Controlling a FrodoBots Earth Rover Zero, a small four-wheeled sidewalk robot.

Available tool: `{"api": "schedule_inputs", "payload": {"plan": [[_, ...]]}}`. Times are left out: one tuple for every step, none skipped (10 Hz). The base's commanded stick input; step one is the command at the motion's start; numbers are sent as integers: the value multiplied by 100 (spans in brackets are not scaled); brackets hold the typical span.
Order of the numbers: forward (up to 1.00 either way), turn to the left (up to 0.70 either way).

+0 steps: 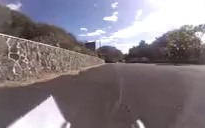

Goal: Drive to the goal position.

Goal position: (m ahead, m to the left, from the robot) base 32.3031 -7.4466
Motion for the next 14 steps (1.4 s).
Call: {"api": "schedule_inputs", "payload": {"plan": [[70,-35],[70,-35],[70,-35],[70,-10],[70,0],[70,0],[70,0],[70,0],[70,0],[70,0],[70,0],[70,0],[70,0],[70,0]]}}
